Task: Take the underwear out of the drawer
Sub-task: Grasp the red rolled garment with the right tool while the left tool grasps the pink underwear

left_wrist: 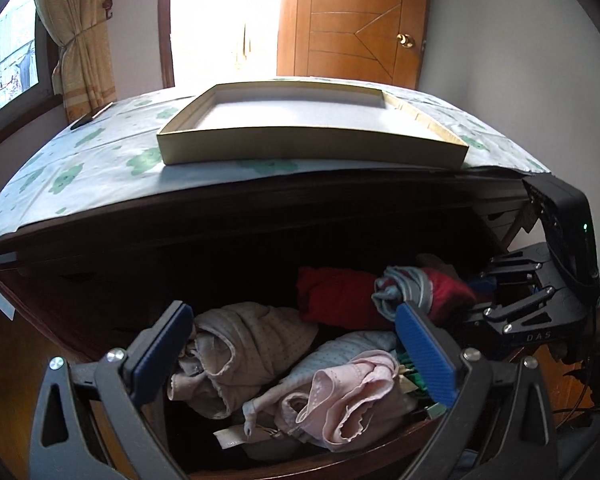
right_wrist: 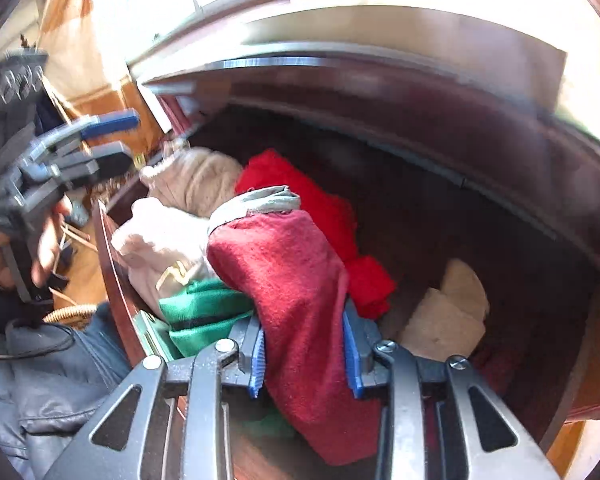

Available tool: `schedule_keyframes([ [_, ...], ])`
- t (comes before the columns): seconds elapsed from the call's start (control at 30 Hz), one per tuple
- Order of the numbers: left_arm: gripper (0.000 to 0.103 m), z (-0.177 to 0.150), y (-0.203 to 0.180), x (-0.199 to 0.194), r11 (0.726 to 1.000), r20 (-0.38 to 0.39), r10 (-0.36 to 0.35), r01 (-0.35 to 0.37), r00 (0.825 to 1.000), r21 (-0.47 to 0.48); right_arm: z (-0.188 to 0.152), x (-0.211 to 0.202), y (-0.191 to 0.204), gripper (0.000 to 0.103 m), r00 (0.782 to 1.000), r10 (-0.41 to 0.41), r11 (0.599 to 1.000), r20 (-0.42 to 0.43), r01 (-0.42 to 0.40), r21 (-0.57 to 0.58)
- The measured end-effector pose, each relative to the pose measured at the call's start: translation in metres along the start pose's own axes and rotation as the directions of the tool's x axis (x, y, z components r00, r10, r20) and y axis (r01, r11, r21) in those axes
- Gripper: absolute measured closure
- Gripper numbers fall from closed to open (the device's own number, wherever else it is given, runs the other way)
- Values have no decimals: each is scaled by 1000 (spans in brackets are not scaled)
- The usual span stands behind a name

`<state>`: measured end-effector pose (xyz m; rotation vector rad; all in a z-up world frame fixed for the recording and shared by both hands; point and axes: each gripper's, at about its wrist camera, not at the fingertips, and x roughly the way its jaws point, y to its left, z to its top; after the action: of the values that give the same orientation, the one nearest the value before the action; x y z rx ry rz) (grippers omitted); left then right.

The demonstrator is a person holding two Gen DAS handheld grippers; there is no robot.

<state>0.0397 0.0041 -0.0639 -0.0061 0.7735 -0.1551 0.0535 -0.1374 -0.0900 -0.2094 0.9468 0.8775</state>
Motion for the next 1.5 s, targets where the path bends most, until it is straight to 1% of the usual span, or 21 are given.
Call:
schedule_keyframes([
  [0.07, 0, -1, -2, 2, 1000, -9, -4, 4, 1000, 11, -1, -9, -5, 69, 999, -2, 1000, 42, 1, 24],
  [0.13, 0, -3, -6, 3, 1000, -23, -13, 13, 1000, 28, -3, -13, -10, 69, 998, -22, 999, 62, 20, 38],
  [0.27, 0, -9, -15, 8, 997, -59, -27, 31, 998, 73, -4, -24, -17, 69, 996, -55, 998, 71, 52, 37],
  [0.37, 1, -16, -26, 13, 992, -98, -43, 55, 994, 115, -4, -28, -24, 69, 997, -41, 998, 71, 38, 50],
  [0.43, 2, -21, -32, 17, 988, -117, -38, 55, 992, 147, -4, -28, -26, 69, 997, -36, 998, 67, 33, 50],
  [0.53, 6, -27, -36, 26, 984, -154, -41, 67, 987, 167, -5, -28, -30, 69, 997, -34, 998, 63, 30, 51],
  [0.63, 12, -33, -35, 37, 985, -199, -54, 86, 978, 152, 0, -18, -29, 69, 998, -29, 998, 54, 26, 57],
  [0.73, 22, -37, -31, 43, 986, -219, -89, 117, 972, 119, 2, -12, -27, 69, 999, -26, 998, 46, 23, 58],
  [0.77, 31, -38, -30, 43, 985, -221, -103, 130, 970, 111, 3, -10, -27, 69, 999, -25, 998, 44, 23, 58],
  [0.8, 50, -39, -30, 42, 982, -225, -124, 151, 966, 109, 4, -8, -28, 69, 999, -24, 998, 43, 21, 59],
  [0.83, 56, -40, -32, 42, 979, -228, -141, 170, 963, 112, 4, -8, -28, 69, 999, -22, 998, 42, 19, 61],
  [0.87, 63, -41, -33, 40, 978, -220, -146, 175, 965, 118, 5, -4, -27, 69, 999, -22, 998, 42, 19, 63],
  [0.9, 75, -41, -34, 38, 975, -217, -158, 187, 963, 120, 4, -5, -28, 69, 999, -21, 998, 44, 18, 65],
  [0.93, 82, -41, -34, 36, 971, -219, -184, 212, 958, 112, 4, -5, -28, 69, 999, -21, 998, 47, 18, 66],
  [0.97, 85, -41, -35, 33, 968, -211, -199, 225, 957, 109, 4, -5, -29, 69, 998, -23, 998, 52, 20, 68],
  [1.03, 86, -41, -39, 24, 965, -187, -203, 229, 961, 126, 2, -8, -28, 69, 997, -33, 997, 65, 29, 67],
  [1.17, 87, -35, -37, 17, 962, -164, -218, 240, 962, 129, -3, -16, -26, 69, 994, -52, 997, 101, 46, 58],
  [1.4, 88, -27, -17, -12, 962, -111, -234, 246, 966, 117, -7, -26, -25, 69, 988, -62, 997, 144, 54, 58],
  [1.5, 88, -23, -12, -25, 962, -73, -244, 251, 967, 108, -8, -29, -25, 69, 985, -68, 997, 160, 60, 54],
])
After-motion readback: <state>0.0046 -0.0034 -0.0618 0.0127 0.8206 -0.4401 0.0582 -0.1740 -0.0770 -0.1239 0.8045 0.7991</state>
